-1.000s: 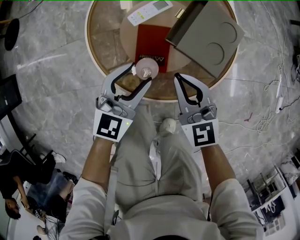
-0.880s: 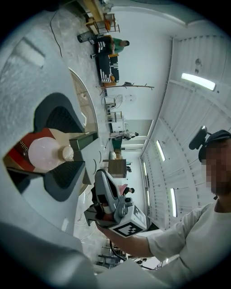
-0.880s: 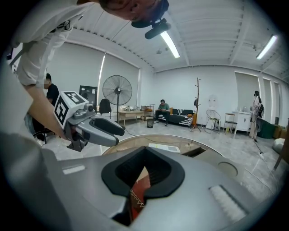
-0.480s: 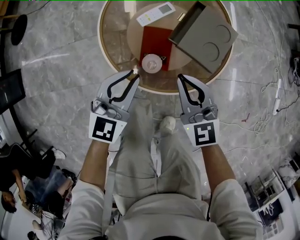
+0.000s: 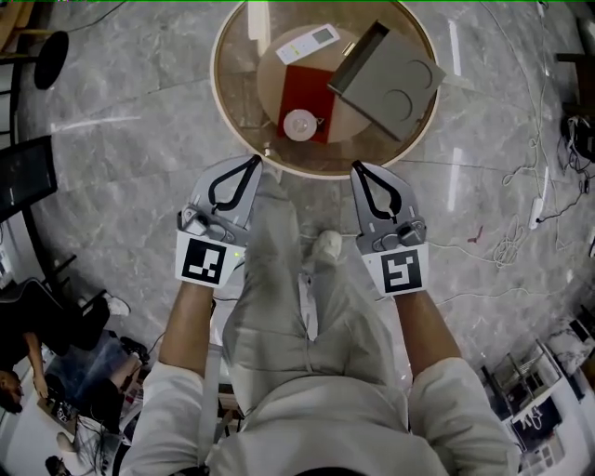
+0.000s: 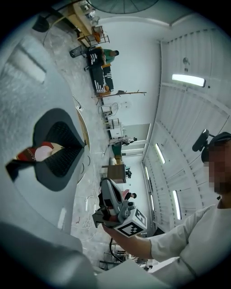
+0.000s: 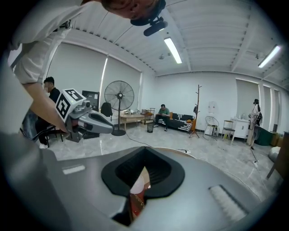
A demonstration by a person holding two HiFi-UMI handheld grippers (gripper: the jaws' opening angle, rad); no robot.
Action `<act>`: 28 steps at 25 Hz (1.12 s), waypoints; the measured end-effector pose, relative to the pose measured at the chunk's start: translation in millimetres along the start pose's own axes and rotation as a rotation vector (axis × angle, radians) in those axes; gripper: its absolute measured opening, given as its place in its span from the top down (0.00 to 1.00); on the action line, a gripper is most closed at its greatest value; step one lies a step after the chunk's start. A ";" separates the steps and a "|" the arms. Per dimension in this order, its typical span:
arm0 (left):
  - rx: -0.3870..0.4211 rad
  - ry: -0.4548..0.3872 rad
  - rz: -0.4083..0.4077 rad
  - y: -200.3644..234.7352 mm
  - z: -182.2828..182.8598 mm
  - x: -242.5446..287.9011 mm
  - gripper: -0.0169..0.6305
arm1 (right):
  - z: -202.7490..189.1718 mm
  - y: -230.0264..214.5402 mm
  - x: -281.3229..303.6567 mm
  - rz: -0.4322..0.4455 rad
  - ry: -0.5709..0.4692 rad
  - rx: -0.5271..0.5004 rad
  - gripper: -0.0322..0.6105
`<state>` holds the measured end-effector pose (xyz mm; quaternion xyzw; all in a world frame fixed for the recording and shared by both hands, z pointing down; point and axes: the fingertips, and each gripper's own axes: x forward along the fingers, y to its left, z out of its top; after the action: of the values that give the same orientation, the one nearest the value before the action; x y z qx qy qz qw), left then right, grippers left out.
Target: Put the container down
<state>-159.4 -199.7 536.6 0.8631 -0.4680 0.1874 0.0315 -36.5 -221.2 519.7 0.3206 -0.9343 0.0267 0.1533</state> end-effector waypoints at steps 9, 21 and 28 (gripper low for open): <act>0.020 -0.020 0.026 -5.3 45.5 -30.7 0.97 | 41.9 5.3 -37.2 -0.008 -0.028 -0.021 0.94; 0.002 -0.049 0.068 -30.3 82.0 -75.7 0.97 | 83.1 23.6 -84.0 0.001 -0.062 -0.057 0.95; -0.004 -0.062 0.077 -34.9 93.3 -83.4 0.97 | 86.9 28.2 -95.3 0.008 -0.047 -0.072 0.95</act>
<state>-144.3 -135.2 424.8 0.8497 -0.5020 0.1609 0.0114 -5.8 -155.4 409.4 0.3117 -0.9393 -0.0141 0.1426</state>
